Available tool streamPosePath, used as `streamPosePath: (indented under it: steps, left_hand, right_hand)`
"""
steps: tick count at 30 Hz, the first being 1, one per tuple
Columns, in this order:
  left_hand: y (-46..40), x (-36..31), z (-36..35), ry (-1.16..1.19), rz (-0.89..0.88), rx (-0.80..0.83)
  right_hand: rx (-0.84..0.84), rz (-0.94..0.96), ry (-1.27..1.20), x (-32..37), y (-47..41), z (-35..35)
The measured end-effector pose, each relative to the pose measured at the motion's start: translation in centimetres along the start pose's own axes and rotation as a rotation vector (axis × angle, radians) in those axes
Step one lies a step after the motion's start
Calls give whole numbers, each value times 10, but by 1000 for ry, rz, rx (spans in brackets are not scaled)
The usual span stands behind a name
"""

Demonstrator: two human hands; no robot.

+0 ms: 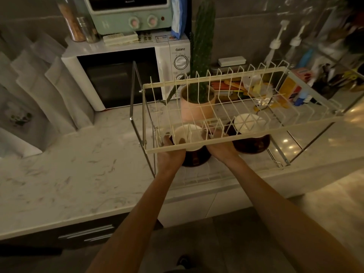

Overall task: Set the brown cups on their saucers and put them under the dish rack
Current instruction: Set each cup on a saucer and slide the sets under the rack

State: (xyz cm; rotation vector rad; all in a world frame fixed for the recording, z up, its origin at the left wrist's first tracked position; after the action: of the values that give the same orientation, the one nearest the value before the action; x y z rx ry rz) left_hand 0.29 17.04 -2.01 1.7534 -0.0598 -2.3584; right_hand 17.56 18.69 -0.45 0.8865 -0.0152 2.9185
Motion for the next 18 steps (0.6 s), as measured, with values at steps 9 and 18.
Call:
streamPosePath:
  steps: [9,18]
  left_hand:
    - [40,-62,-14,-812,-575,12]
    - [54,-76,-69,-815,-757,78]
  right_hand:
    - [-439,181,452,22,32,58]
    - [-346,111,640,-38,25,88]
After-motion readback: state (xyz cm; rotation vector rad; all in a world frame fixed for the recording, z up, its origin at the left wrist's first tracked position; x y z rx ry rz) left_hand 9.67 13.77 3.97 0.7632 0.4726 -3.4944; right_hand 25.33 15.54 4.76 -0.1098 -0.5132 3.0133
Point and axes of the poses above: each hand's wrist, its own y-axis away from the middle knuckle, its own z-axis out of the back of the hand, x = y × z, the point moved 6 cm from there along -y, towards the middle knuckle, and after that the axes turned 9 degrees about y, right-handed, at the moved point
